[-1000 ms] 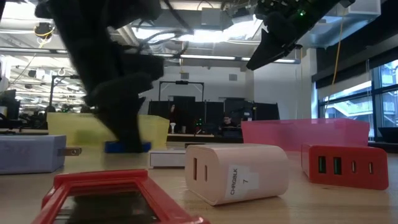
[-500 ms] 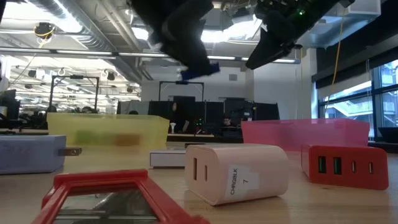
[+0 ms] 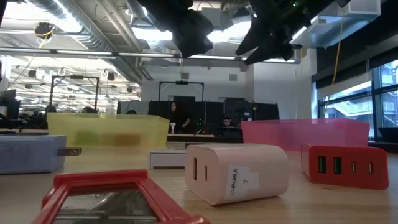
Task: Pick & Place Office items
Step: Put the blue digital clock into the pink bin, then put the top red digital clock into the pink bin
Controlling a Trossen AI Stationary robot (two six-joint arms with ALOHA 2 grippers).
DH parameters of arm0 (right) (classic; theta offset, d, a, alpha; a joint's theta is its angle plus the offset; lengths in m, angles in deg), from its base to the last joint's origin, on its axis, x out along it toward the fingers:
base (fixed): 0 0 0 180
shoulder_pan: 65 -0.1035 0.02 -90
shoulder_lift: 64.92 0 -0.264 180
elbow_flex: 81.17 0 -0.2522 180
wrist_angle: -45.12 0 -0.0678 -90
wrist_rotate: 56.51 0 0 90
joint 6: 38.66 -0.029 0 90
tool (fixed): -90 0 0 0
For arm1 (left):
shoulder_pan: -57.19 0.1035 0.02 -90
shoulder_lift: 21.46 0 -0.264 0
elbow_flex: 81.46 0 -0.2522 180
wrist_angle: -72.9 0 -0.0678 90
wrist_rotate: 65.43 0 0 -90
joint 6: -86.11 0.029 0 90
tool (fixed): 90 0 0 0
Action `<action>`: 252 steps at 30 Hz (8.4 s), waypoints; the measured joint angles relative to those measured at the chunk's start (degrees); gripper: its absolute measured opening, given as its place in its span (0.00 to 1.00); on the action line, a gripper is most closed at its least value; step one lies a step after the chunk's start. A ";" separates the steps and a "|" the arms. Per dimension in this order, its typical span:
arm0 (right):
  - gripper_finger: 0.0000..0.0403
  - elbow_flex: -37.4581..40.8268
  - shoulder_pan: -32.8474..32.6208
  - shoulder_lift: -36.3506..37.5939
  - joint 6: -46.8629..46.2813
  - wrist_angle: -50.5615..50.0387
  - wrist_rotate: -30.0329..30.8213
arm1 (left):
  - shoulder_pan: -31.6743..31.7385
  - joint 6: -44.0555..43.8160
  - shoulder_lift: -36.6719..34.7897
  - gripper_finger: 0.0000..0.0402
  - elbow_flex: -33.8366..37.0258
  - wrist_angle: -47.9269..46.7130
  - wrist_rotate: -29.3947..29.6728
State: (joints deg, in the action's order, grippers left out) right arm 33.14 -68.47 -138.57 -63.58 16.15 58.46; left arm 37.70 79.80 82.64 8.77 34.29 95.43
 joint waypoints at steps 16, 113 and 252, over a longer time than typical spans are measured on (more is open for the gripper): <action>0.62 0.00 0.04 0.00 -9.82 11.96 -17.02 | 1.04 8.27 -0.02 0.40 0.00 8.80 0.12; 0.19 12.48 21.40 -0.59 -10.65 -17.16 -11.95 | 3.83 -0.65 -0.11 0.56 -0.03 6.66 -4.10; 0.61 -6.54 20.87 -0.52 13.40 -13.52 -18.37 | 1.16 -45.50 -0.02 0.46 12.39 -34.57 -78.45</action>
State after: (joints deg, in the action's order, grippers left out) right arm 26.61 -47.59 -139.09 -50.17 2.63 40.08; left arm 38.86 34.31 82.62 21.16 -0.28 16.97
